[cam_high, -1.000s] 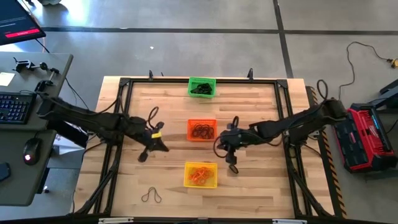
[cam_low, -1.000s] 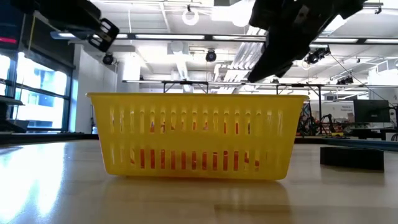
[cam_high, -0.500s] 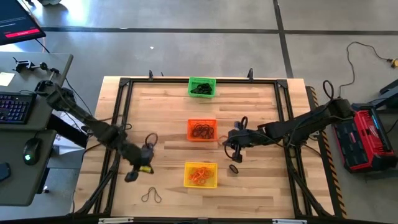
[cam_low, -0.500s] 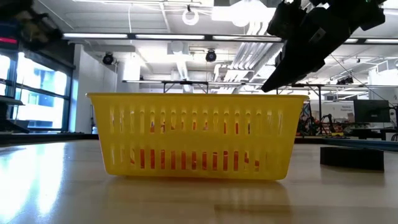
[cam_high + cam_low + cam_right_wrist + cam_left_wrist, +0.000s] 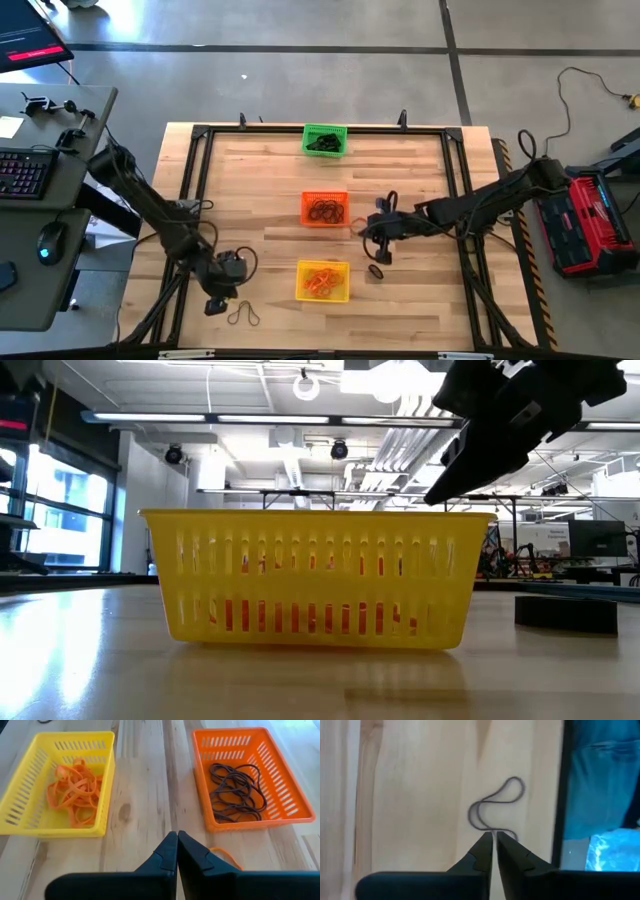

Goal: Sort rubber bands into baskets
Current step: Put the purple rubber band into the orange bin

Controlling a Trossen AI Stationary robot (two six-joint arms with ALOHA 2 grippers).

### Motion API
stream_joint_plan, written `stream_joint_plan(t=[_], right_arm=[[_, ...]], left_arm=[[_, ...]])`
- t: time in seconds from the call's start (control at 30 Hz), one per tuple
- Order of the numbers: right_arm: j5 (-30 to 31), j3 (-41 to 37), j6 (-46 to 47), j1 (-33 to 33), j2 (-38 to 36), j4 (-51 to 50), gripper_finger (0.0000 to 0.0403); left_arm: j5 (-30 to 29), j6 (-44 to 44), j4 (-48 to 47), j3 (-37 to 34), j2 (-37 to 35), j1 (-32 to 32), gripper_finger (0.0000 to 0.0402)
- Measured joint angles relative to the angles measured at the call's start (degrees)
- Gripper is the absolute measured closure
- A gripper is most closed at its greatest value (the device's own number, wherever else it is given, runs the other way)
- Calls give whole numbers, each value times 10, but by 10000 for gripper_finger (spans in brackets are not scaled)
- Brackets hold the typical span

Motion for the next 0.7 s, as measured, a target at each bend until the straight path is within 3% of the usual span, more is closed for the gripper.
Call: stream_joint_plan(t=[0.37,0.7], right_arm=[[0,0,4,20,0,0,403],[16,0,4,37,0,0,403]], left_arm=[[18,-24,76,0,81,0,306],[30,-93,123,0,167,0,297]])
